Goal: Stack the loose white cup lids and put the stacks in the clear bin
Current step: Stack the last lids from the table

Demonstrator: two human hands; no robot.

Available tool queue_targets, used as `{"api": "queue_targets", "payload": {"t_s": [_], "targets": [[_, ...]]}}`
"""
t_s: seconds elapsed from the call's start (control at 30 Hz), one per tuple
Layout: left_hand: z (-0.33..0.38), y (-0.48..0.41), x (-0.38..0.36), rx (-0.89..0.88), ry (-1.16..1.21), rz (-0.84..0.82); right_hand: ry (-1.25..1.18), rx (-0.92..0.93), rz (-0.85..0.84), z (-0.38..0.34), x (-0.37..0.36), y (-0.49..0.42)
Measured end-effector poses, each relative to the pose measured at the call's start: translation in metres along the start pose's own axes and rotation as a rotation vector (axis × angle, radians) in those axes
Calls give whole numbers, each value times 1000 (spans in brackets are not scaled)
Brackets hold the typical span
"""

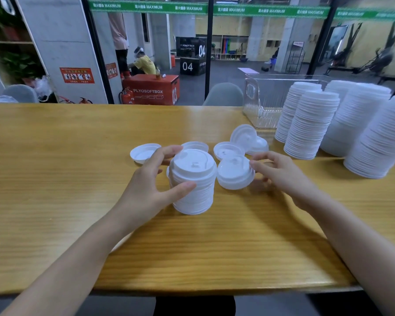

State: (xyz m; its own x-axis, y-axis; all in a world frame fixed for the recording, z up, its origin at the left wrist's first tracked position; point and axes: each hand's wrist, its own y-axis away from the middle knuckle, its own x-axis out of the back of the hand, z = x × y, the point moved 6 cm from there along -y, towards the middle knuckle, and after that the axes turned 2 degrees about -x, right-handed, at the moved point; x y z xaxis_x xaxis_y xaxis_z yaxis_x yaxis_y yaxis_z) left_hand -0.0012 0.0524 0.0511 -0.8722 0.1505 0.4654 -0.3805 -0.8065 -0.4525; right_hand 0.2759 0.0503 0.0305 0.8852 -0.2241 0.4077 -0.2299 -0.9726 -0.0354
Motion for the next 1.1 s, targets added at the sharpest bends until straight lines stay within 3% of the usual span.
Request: {"api": "queue_targets", "payload": {"t_s": [0.07,0.2,0.3,0.47,0.77,0.9,1.1], "targets": [[0,0,0,-1,5,5,131,71,52,-2,5,3],[-1,3,-1,-2,9,14,314,242,-52,-9,-10,11],[-4,4,-1,-2,-11,21,488,245,-46,-4,-18,10],[-5,7,0,-4,-22,36,581,242,-24,-5,-19,8],[-5,10,3,-5,10,50,249,353,50,-33,-7,12],[-4,10,3,2,13,51,154,439,-84,-72,-23,27],[-4,12,5,1,18,63,274,511,-276,-95,-57,37]]}}
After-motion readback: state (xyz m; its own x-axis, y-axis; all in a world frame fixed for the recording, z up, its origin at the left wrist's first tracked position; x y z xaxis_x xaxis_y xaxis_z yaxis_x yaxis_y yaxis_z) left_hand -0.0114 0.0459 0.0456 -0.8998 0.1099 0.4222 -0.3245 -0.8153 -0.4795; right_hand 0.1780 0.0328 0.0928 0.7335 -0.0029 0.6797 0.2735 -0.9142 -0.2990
